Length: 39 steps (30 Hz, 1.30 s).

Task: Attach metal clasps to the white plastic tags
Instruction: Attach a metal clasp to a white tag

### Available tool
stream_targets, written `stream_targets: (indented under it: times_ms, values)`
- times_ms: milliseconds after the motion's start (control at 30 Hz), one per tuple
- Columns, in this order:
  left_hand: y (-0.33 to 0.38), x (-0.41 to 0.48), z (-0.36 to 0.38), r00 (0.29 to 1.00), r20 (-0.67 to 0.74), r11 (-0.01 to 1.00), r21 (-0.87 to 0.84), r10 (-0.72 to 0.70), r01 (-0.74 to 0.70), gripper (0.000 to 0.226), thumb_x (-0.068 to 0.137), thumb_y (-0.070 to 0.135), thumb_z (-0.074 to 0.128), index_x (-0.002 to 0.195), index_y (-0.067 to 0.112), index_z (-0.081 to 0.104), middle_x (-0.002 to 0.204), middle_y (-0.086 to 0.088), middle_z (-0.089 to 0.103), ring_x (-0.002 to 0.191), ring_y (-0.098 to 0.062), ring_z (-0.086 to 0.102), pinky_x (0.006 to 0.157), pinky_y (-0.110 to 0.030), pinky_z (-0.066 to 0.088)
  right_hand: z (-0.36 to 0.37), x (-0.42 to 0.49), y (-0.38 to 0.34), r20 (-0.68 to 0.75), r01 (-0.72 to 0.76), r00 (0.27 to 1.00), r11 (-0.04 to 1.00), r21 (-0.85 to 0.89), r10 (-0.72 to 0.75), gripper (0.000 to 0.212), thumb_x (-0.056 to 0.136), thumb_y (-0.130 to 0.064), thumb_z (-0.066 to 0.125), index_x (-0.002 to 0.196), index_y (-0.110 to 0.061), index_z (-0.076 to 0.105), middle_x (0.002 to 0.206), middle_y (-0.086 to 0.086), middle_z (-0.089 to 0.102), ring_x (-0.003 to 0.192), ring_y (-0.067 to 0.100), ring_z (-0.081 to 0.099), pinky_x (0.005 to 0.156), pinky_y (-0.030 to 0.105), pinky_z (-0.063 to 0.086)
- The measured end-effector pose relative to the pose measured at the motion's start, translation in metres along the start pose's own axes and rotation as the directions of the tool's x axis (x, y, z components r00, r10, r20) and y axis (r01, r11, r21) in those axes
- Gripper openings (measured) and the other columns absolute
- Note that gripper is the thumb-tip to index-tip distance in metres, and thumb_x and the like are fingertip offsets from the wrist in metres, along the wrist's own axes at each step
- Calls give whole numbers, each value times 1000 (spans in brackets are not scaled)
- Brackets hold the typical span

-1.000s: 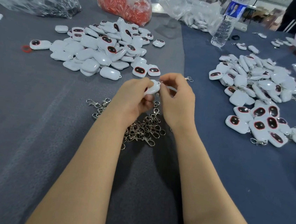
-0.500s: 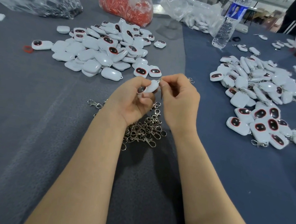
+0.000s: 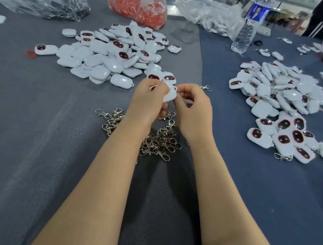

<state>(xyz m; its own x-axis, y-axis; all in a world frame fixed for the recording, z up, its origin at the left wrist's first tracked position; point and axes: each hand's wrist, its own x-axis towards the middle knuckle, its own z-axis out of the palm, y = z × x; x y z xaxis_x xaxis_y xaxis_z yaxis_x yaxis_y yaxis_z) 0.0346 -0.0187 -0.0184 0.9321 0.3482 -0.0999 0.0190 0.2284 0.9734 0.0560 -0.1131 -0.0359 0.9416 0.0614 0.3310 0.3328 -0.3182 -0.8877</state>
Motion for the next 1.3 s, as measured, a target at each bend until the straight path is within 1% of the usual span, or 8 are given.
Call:
stream_targets:
  times_ms: [133,367,533,633,867,1067,1167,1300]
  values:
    - [4,1,-8,934,232,777,-519,-273,356,8,93,5,42,87,4,48,68,-3,46,41,-3,39,34,-10,33,1,-2,-2,-102,72,992,997,-34,-75,6,89,-13,62,88,-19,63,81,-16,60,79,-9,53,72,1,36]
    - [6,2,-14,831,431,574,-601,-352,556,12,93,8,40,98,2,49,75,-4,49,43,-2,36,34,-8,33,3,-5,-2,-94,262,953,940,-219,-287,8,91,-8,58,85,-9,63,82,-2,60,84,20,55,76,24,42]
    - [2,0,-6,999,-45,999,-40,-22,20,13,89,4,48,83,15,51,66,0,52,40,-3,43,40,-15,36,1,-4,0,1,247,965,914,-323,-261,12,93,-8,54,83,-4,60,82,6,58,82,25,51,73,32,39]
    - [0,0,-7,969,9,937,253,249,-243,17,87,7,55,90,23,55,75,10,55,57,-1,50,58,-17,43,-2,-2,1,36,194,981,920,-340,-193,13,93,-9,53,83,-5,59,82,5,57,83,25,51,73,35,40]
    - [-6,1,-8,892,174,731,519,417,-443,13,90,12,57,99,21,57,87,17,54,77,-3,49,73,-11,40,-7,-1,3,113,128,989,919,-373,-92,14,95,-12,51,80,-13,51,82,4,54,82,22,46,70,31,35]
    - [-4,3,-6,998,-67,998,-60,7,-11,4,93,11,56,96,9,57,72,1,58,46,0,53,47,-15,48,-2,-2,-1,-1,98,995,982,-163,-99,6,90,-11,59,89,-17,60,96,3,60,85,11,54,77,18,41]
    - [-1,4,-11,957,118,839,-461,-264,288,10,93,6,55,87,1,61,63,-4,64,43,-2,53,42,-10,45,1,-3,-1,-45,115,992,988,-106,-121,4,90,-12,60,92,-15,63,96,2,62,84,5,55,76,12,42]
    - [1,7,-17,869,326,641,-588,-372,494,13,90,6,55,97,-4,61,74,-8,61,44,-3,52,40,-9,45,4,-3,0,-31,153,987,982,-116,-157,5,92,-13,59,93,-16,63,93,-2,62,79,3,54,69,7,40]
